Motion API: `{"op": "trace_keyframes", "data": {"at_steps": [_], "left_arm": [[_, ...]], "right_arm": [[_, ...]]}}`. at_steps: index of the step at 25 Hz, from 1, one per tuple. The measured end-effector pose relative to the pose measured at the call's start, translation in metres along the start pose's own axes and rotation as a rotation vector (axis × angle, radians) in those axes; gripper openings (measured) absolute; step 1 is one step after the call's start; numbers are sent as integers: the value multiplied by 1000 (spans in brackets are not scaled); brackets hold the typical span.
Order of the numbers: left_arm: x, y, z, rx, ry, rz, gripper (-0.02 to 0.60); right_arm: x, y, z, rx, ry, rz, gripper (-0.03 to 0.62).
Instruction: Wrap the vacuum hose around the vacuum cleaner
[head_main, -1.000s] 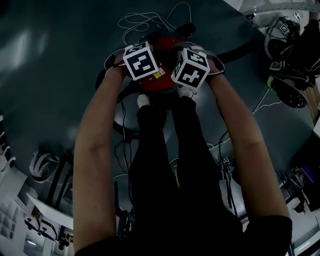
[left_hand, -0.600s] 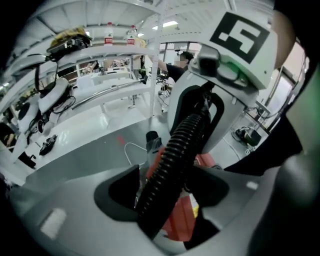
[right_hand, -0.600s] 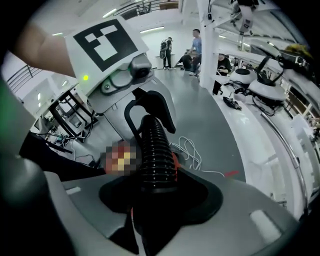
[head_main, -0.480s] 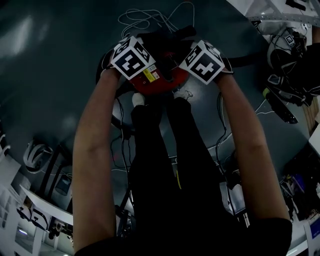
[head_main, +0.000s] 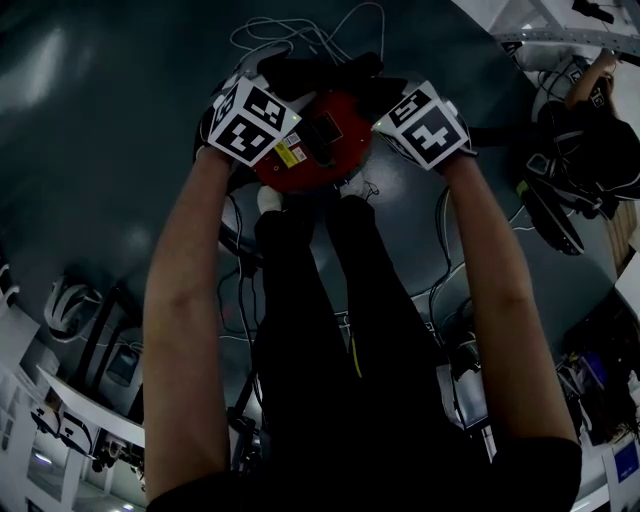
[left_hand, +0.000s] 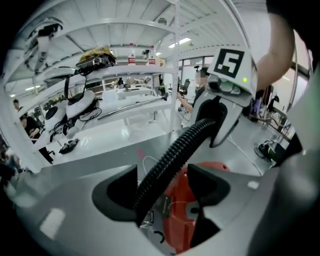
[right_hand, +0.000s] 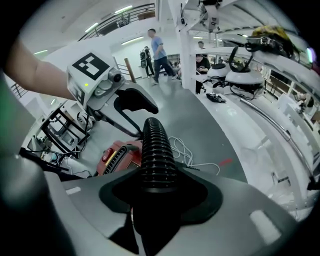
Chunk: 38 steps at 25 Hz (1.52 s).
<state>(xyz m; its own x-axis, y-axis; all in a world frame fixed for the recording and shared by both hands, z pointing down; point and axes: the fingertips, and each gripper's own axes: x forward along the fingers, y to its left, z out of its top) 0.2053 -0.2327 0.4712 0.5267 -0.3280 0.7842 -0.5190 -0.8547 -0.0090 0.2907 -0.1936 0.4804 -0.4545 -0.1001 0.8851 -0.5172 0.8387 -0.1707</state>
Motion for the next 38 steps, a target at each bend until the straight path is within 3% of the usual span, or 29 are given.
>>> {"op": "trace_keyframes", "data": {"at_steps": [7, 13, 17, 22, 31, 38], "left_arm": [[-8, -7, -23, -105, 62, 53, 298], [7, -45, -18, -91, 86, 21, 290], [15, -70, -10, -97, 47, -17, 278], [22, -88, -12, -97, 39, -53, 265], [3, -103, -38, -262, -6, -90, 235], [-2, -138, -31, -286, -33, -129, 247]], "right_arm": [[-12, -23, -27, 81, 5, -7, 220], [-19, -38, -41, 116, 12, -53, 219], [-18, -50, -50, 211, -3, -107, 220], [-17, -51, -64, 257, 6, -142, 219], [-10, -32, -71, 357, 12, -212, 221], [-22, -8, -92, 491, -3, -231, 221]]}}
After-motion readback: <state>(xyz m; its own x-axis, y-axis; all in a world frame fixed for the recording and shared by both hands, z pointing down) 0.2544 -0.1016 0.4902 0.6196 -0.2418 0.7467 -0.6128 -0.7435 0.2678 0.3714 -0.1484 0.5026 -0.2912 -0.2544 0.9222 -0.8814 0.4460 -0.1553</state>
